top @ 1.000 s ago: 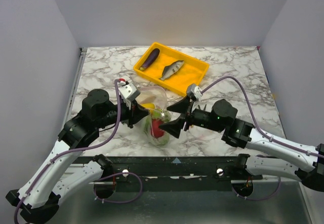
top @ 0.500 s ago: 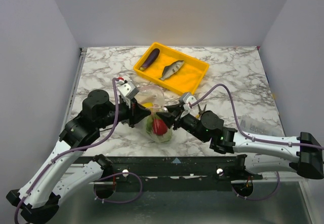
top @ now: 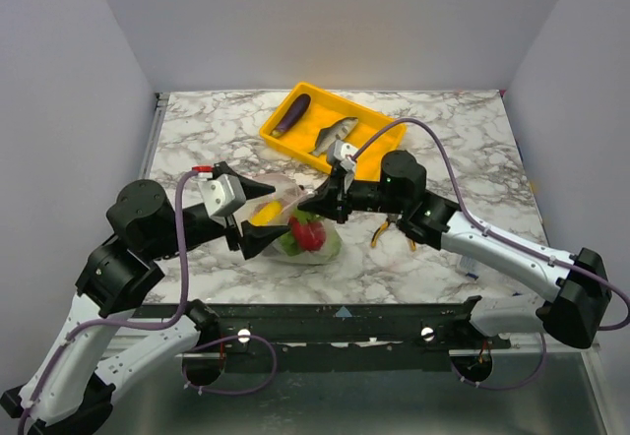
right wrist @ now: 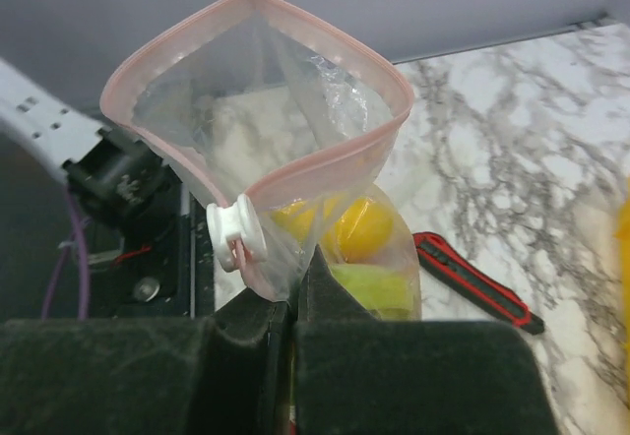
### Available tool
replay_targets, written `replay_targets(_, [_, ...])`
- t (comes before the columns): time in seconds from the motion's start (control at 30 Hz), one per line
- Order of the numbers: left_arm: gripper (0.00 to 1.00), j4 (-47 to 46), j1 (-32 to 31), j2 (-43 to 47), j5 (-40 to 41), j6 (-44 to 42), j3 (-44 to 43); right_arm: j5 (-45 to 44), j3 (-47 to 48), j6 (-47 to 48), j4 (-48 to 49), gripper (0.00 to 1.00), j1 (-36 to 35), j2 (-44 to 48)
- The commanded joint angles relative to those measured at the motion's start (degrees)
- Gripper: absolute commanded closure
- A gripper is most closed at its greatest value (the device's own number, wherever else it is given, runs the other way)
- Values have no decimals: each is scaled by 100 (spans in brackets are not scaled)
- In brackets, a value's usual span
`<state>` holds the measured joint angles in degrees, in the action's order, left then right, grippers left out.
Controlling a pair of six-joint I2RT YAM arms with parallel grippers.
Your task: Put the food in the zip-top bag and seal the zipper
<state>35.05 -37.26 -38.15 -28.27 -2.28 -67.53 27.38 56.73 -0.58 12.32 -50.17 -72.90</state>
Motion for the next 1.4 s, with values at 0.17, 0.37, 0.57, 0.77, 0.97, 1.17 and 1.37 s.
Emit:
replay_targets(0.17, [12,531,-14,-1368,-1089,-1379,-1061,1701,612,399,-1470,100,58,29])
replay_targets(0.37, [11,608,-13,-1436,-1677,-1382,-815,1681,752,515,-1802,100,111,69])
replay_targets(0.57, [17,516,-18,-1451,-1030,-1275,-392,1648,774,413,-1786,100,120,123])
replay_targets(0.77, [40,443,-10,-1445,-839,-1132,-148,1682,776,297,-1759,100,120,174])
replay_targets(0.97, [81,438,-17,-1406,-842,-1049,-155,1593,699,154,-1803,90,115,323])
replay_targets(1.17, [95,546,-11,-1413,-922,-1072,-207,1637,745,73,-1841,56,116,350])
replay_targets(1.37, [95,417,-16,-1176,-951,-1070,-136,1677,883,74,-1976,62,122,244])
